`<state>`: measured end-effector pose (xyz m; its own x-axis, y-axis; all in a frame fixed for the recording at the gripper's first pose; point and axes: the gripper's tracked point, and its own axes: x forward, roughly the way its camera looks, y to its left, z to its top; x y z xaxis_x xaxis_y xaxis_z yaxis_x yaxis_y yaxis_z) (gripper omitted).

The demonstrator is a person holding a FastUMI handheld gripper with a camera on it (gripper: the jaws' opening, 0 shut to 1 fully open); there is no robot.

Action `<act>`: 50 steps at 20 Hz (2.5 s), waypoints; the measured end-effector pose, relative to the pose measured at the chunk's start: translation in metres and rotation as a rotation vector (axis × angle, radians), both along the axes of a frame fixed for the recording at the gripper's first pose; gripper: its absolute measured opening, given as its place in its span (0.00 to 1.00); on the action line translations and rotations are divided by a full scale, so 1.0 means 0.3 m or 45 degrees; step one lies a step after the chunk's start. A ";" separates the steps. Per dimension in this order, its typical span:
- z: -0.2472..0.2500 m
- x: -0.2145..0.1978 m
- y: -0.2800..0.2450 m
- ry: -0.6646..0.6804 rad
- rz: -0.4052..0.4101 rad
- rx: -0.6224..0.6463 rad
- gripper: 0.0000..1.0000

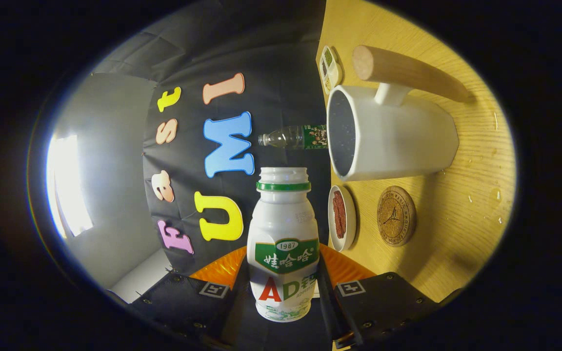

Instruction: Take the bottle from table, then pour the juice into the cup, finally place the bottle on the coaster

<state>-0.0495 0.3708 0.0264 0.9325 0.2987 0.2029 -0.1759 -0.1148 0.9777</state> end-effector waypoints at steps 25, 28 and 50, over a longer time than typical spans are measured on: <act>0.027 0.008 -0.006 -0.008 -0.004 0.069 0.66; 0.025 0.004 -0.010 -0.010 -0.005 0.068 0.65; 0.028 0.008 -0.036 0.001 -0.014 0.119 0.66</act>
